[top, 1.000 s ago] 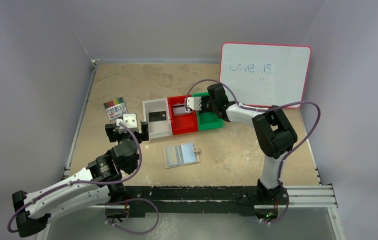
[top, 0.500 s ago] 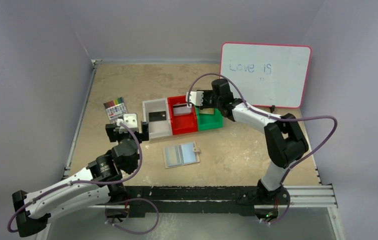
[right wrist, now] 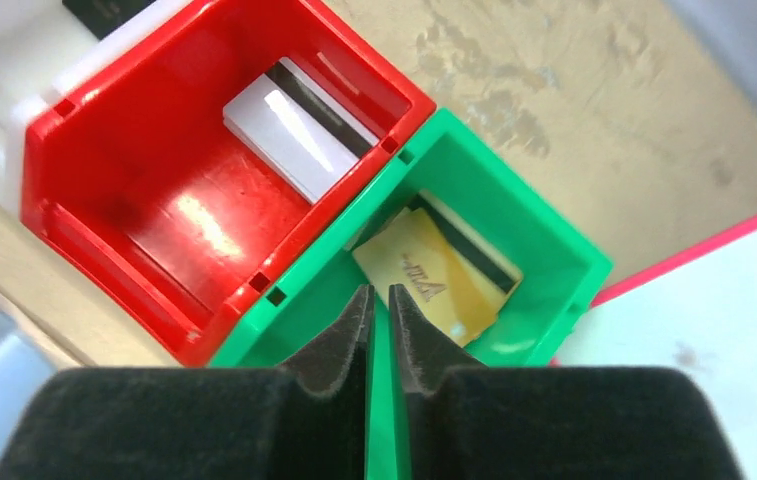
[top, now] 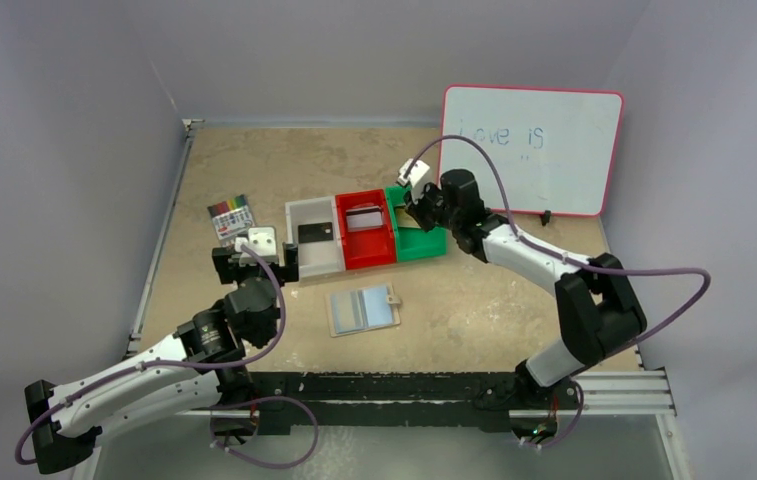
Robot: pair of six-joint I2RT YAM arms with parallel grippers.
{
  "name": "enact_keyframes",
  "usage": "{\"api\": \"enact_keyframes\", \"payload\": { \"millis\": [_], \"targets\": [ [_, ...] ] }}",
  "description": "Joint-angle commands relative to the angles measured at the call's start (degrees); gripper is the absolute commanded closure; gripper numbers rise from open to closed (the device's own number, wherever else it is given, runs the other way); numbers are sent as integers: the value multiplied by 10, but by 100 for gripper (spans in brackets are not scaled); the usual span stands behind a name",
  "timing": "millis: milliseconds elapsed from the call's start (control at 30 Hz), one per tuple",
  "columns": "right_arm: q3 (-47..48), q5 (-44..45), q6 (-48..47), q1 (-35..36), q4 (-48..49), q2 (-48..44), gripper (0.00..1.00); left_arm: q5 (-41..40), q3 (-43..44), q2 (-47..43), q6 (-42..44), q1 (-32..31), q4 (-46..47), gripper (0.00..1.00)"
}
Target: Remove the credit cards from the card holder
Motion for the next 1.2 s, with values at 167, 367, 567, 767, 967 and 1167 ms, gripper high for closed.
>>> {"api": "enact_keyframes", "payload": {
  "millis": [167,367,567,767,967,1167],
  "targets": [
    [124,47,275,-3,-168,126,100,-5,0,5,11,4,13,11],
    [102,93,345,-3,-147,126,100,-5,-1,4,10,4,13,11],
    [116,127,364,-3,-171,149,100,-5,0,6,10,4,13,11],
    [137,151,367,-3,-173,182,100,-6,0,6,10,4,14,11],
    [152,181,368,-2,-168,199,100,-3,-1,8,11,4,15,11],
    [161,206,367,-2,-161,202,100,-6,0,6,12,5,16,11]
  ]
}}
